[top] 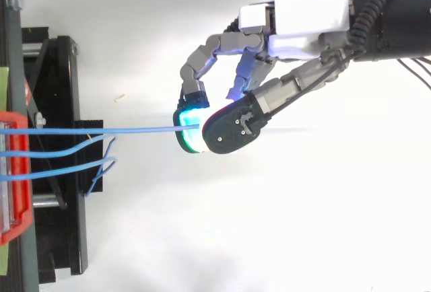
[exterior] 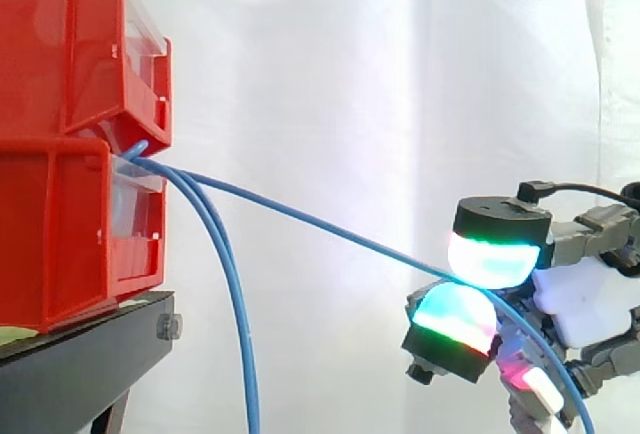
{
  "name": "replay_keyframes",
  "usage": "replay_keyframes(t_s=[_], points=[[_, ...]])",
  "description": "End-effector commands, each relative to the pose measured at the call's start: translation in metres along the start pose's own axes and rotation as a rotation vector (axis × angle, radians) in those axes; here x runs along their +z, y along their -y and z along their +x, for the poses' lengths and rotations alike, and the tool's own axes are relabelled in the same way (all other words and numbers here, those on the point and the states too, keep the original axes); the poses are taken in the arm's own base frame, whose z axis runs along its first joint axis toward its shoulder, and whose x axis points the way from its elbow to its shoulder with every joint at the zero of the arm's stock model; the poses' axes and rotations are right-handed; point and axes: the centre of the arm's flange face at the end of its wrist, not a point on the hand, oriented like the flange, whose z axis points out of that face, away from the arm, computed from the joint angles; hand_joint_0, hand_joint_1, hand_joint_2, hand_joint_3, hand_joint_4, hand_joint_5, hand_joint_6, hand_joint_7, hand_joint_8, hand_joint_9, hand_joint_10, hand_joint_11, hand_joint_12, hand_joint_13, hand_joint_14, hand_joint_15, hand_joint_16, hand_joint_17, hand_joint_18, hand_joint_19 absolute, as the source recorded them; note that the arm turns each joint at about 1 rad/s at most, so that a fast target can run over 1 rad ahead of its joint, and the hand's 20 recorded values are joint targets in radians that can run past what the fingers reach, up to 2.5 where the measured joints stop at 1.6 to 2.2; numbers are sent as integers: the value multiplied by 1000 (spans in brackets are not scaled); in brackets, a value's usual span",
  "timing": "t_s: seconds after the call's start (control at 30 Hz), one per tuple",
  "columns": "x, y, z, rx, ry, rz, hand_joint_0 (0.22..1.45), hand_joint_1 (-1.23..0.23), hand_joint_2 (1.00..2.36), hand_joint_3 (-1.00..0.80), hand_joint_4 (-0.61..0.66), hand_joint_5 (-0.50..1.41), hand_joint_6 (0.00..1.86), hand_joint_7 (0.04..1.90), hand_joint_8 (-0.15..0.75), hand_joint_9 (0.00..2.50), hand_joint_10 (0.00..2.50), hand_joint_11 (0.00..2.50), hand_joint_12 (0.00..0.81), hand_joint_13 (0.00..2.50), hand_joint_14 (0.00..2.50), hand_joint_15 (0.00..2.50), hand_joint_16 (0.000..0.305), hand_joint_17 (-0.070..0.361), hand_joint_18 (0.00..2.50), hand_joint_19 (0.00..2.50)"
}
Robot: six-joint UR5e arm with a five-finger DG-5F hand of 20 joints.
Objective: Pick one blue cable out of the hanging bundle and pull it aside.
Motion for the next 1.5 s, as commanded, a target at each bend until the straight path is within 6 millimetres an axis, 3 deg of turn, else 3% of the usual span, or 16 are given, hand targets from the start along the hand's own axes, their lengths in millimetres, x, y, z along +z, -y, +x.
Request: replay_keyframes(t_s=[0.0, 1.47], points=[[0, 0, 0, 0, 0, 0, 578, -736, 1040, -54, -190, -16, 861, 1072, 305, 1114, 13, 417, 397, 964, 20, 568, 64, 144, 831, 475], [0, 0, 0, 0, 0, 2, 573, -726, 1066, -79, -187, -17, 857, 1065, 309, 1121, 13, 419, 394, 975, 18, 564, 64, 144, 837, 466]])
